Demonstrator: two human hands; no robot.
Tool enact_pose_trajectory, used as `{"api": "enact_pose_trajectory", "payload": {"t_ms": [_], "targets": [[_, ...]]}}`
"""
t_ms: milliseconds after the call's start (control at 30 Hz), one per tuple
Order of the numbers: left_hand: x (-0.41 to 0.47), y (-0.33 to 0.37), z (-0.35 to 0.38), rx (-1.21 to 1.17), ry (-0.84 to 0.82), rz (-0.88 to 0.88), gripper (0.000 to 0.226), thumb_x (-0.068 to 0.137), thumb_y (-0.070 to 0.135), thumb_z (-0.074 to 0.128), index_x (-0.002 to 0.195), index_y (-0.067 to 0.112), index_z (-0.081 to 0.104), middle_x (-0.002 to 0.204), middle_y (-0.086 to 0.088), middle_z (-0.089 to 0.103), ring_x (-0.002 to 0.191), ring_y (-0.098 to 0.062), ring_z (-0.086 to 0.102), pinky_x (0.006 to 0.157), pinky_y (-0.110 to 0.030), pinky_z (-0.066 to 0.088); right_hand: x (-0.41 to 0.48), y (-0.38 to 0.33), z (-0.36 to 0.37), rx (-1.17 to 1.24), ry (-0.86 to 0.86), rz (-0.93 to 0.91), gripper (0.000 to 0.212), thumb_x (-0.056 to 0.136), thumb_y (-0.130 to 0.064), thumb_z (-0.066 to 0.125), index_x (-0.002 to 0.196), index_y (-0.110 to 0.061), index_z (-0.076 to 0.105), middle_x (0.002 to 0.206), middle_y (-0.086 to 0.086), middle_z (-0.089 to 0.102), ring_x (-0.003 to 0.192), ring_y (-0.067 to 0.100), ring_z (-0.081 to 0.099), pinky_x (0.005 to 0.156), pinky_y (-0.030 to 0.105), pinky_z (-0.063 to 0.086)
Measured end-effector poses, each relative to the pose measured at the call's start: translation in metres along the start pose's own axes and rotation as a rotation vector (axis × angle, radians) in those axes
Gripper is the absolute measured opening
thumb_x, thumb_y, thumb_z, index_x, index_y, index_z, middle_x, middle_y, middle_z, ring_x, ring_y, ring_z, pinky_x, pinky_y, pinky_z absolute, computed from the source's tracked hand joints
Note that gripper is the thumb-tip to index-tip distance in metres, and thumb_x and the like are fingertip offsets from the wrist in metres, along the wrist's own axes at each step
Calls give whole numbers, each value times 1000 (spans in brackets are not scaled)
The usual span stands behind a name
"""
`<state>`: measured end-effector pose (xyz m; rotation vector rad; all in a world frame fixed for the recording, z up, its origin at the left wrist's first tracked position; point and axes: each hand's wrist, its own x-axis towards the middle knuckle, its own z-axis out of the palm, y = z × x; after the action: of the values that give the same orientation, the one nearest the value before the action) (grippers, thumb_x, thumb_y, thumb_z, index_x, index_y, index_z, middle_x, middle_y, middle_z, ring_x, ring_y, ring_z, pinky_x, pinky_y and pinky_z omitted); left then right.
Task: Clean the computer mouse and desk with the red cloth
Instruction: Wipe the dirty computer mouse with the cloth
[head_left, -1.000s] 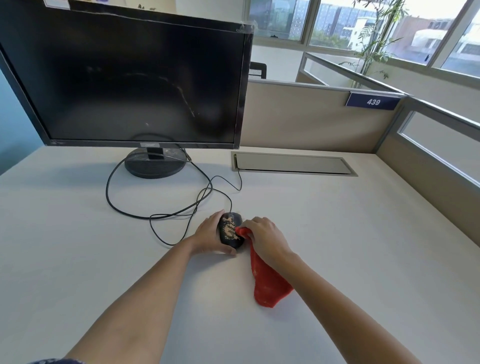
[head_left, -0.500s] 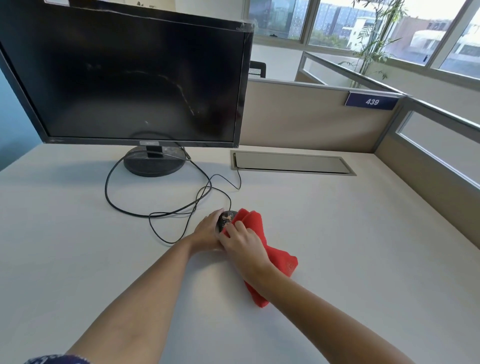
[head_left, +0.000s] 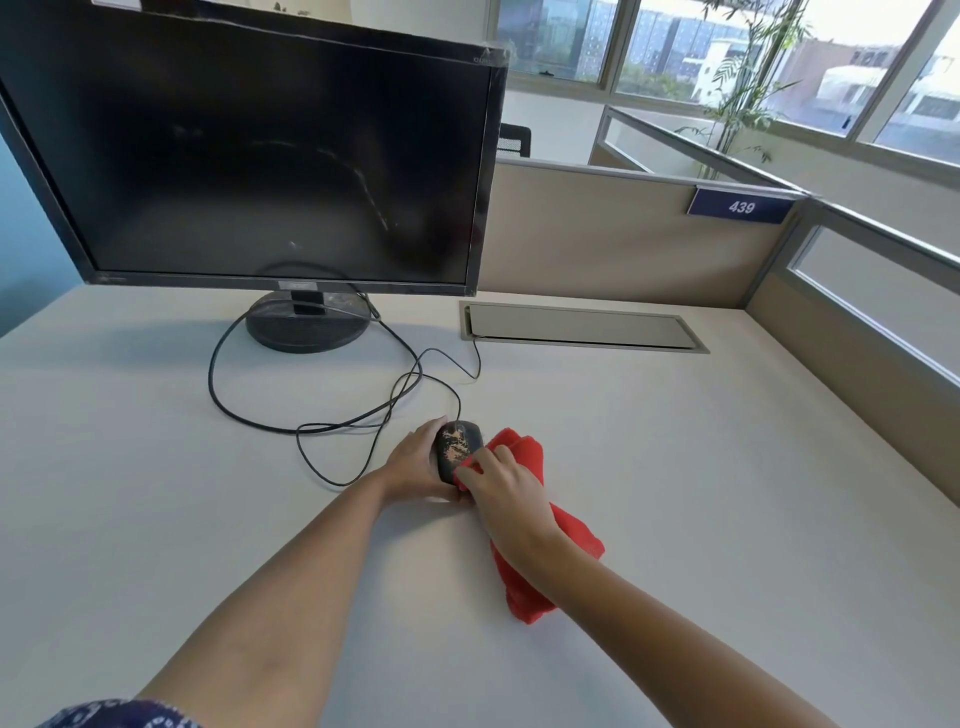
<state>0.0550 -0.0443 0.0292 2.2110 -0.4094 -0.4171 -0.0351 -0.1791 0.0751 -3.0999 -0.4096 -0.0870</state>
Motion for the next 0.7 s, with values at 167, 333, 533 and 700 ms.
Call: {"api": "enact_pose_trajectory", "payload": {"t_ms": [167,333,533,700], "targets": [[-1,0,-2,-23,-9,-5,127,38,48,82,145,17,22,142,4,33,134,-15,28,107,-26,25,4,14,1,37,-45,109,29,95,-5,41,117,-11,58,120,11,53,116,28,45,84,34,44],[1,2,-2,32,-2,-2,125,44,39,86,146,11,20,150,-4,28,138,-20,25,113,-34,23,24,36,-13,305,114,249,40,86,-1,42,114,-19,66,110,10,61,106,30,52,83,35,43],[-1,4,-3,34,-9,-3,132,33,49,78,146,12,20,148,-3,30,137,-19,26,113,-37,26,31,34,-8,418,7,221,34,88,-5,46,109,-18,69,108,13,63,104,32,56,89,38,46],[-1,2,-3,15,-11,8,134,28,57,73,145,16,22,144,1,33,133,-16,29,109,-32,28,22,47,-14,381,-152,110,33,84,-7,50,101,-25,72,104,6,68,100,27,60,87,35,49]]}}
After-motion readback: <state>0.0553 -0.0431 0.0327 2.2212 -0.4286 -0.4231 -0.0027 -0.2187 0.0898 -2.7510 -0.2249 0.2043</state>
